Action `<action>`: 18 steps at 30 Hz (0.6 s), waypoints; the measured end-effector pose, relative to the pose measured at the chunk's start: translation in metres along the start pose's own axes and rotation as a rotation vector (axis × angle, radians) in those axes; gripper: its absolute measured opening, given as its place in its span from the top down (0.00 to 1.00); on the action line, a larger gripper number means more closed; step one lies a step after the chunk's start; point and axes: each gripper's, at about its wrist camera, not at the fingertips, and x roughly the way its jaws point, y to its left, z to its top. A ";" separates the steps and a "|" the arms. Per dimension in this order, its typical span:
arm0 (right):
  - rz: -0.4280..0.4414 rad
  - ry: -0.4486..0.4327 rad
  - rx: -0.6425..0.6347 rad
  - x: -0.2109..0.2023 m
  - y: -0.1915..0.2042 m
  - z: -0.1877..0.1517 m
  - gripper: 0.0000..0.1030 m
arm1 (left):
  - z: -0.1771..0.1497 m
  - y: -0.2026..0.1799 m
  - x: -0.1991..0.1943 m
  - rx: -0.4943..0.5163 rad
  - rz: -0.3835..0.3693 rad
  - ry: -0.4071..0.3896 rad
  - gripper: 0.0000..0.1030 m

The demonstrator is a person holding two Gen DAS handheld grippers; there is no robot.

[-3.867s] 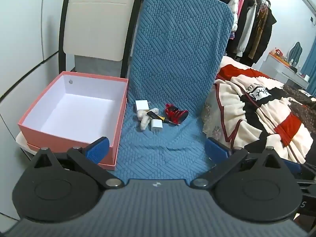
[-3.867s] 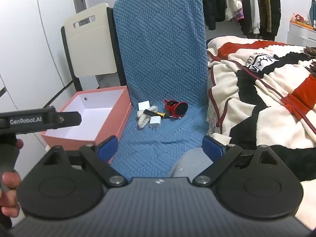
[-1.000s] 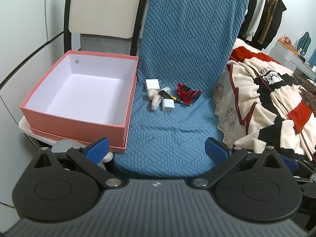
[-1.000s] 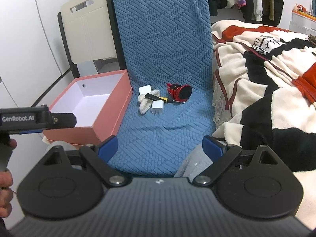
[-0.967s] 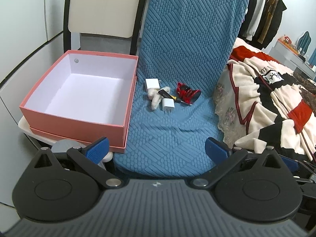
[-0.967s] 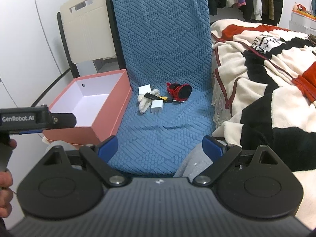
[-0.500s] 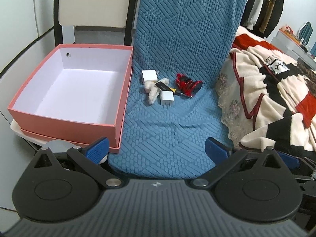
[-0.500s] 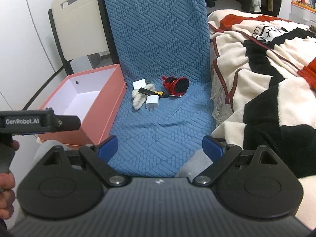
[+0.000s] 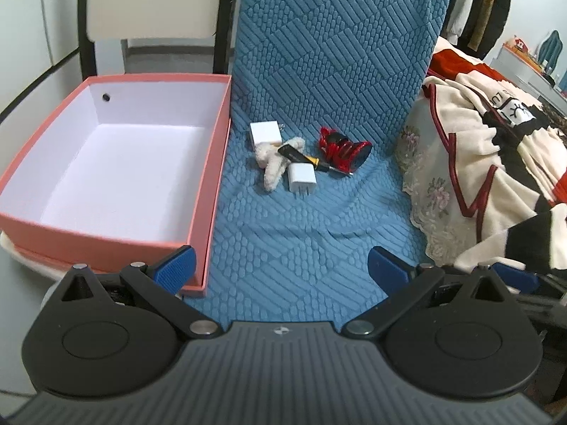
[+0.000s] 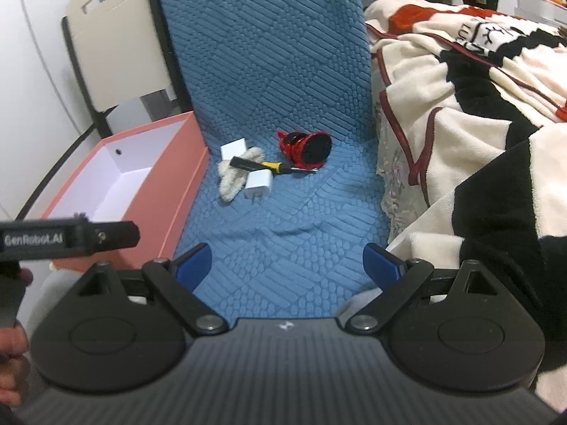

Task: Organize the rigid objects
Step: 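Grasp the white plush toy with the left gripper while the right gripper grasps the white charger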

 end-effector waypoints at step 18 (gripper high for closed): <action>0.060 0.045 0.133 0.109 -0.017 0.055 0.10 | 0.010 -0.028 0.107 0.145 -0.083 -0.071 0.00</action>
